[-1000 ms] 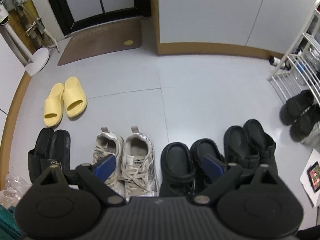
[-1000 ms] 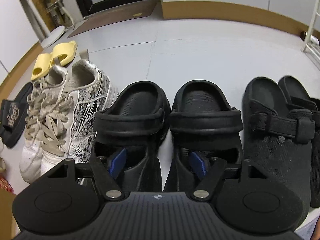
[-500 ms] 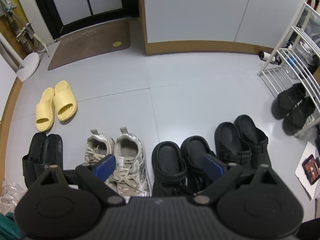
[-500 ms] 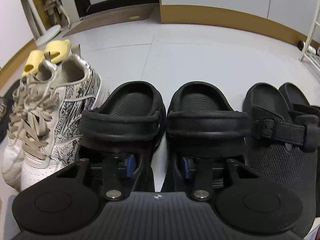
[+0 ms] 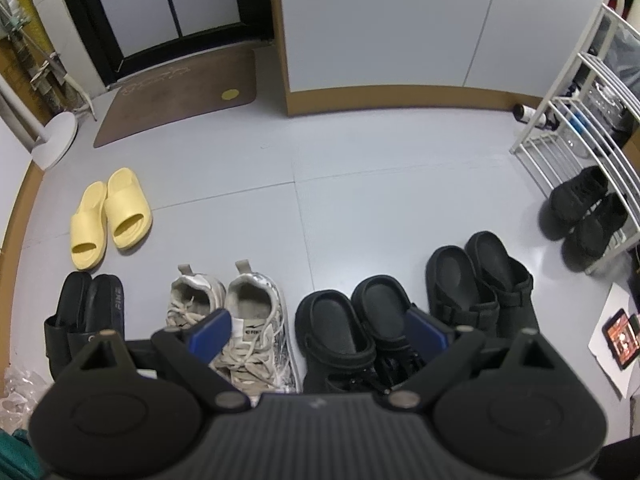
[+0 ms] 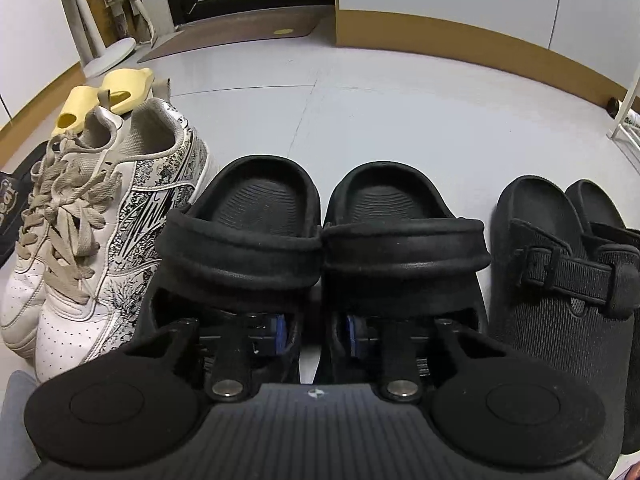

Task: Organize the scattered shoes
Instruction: 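Lift the black clogs off the floor with the right tool, then carry the black clogs with the right tool into the wire rack, then lower the black clogs onto a rack shelf and open the right tool, then withdraw the right tool from the rack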

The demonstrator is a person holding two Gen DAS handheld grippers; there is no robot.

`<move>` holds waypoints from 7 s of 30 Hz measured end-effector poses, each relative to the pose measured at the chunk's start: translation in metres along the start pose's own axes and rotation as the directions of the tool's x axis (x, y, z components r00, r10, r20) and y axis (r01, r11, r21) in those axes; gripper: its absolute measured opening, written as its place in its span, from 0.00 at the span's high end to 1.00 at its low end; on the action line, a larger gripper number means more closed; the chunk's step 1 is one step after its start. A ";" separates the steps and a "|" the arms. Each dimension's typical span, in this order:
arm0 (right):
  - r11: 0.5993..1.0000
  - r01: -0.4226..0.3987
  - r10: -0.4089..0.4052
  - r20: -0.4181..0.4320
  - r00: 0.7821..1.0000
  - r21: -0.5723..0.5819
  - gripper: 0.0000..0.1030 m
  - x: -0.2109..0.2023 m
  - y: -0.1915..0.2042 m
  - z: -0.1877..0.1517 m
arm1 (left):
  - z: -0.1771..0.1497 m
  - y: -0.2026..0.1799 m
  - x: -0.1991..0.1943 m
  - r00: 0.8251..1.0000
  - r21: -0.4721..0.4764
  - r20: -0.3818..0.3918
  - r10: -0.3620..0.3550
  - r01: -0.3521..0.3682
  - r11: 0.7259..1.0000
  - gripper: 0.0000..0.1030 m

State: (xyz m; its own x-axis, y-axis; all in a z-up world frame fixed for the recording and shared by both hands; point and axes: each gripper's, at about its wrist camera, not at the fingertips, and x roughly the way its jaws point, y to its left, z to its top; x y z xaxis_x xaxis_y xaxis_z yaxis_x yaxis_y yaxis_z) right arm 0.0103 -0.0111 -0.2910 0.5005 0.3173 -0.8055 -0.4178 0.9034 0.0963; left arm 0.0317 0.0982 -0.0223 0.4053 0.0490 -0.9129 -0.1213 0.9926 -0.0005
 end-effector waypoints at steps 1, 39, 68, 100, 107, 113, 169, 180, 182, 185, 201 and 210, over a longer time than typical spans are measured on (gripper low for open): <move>1.000 0.000 0.000 0.000 1.000 0.007 0.71 -0.001 -0.001 0.000 | 0.000 0.000 0.001 1.000 0.001 -0.002 0.001 -0.001 1.000 0.08; 0.978 0.035 -0.074 0.186 0.980 0.204 0.71 -0.160 -0.038 0.049 | 0.009 -0.051 -0.034 0.983 -0.010 0.090 -0.163 0.165 0.986 0.08; 0.957 0.049 -0.109 0.196 0.974 0.286 0.71 -0.300 -0.178 0.160 | -0.009 -0.057 -0.056 0.950 -0.086 0.144 -0.275 0.289 0.953 0.06; 0.753 0.435 -0.527 0.056 0.848 0.494 0.72 -0.182 -0.411 0.184 | -0.016 -0.096 -0.043 0.973 -0.009 0.116 -0.198 0.200 0.980 0.06; 0.694 0.487 -0.599 0.051 0.799 0.529 0.72 -0.162 -0.451 0.187 | -0.019 -0.113 -0.041 0.972 0.035 0.104 -0.208 0.206 0.978 0.06; 0.599 0.481 -0.627 0.002 0.779 0.640 0.72 -0.149 -0.494 0.185 | -0.020 -0.117 -0.033 0.978 0.046 0.084 -0.189 0.185 0.982 0.06; 0.164 0.646 -0.777 -0.306 0.550 0.745 0.10 -0.084 -0.554 0.262 | -0.013 -0.141 0.008 0.991 0.147 -0.019 -0.135 0.136 0.980 0.07; 0.313 0.665 -0.765 -0.235 0.600 0.678 0.10 -0.139 -0.477 0.288 | -0.024 -0.127 -0.030 0.982 0.093 0.054 -0.182 0.177 0.980 0.07; 0.338 0.683 -0.780 -0.214 0.588 0.647 0.10 -0.152 -0.462 0.292 | -0.025 -0.124 -0.031 0.981 0.087 0.054 -0.184 0.179 0.980 0.07; 0.355 0.679 -0.775 -0.203 0.598 0.642 0.10 -0.175 -0.447 0.297 | -0.024 -0.116 -0.037 0.979 0.053 0.076 -0.191 0.187 0.981 0.07; 0.402 0.684 -0.745 -0.217 0.630 0.609 0.10 -0.240 -0.393 0.245 | -0.034 -0.106 -0.057 0.971 -0.010 0.135 -0.196 0.199 0.980 0.07; 0.430 0.697 -0.800 -0.115 0.589 0.574 0.10 -0.283 -0.358 0.220 | -0.037 -0.110 -0.059 0.971 -0.016 0.139 -0.193 0.197 0.980 0.06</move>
State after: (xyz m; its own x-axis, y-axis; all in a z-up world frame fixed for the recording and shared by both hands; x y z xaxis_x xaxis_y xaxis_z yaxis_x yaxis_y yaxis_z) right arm 0.1847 -0.3605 0.0306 0.5419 -0.5691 -0.6184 0.6040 0.7754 -0.1843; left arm -0.0122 -0.0184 0.0163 0.5427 -0.1285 -0.8300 -0.0532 0.9810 -0.1866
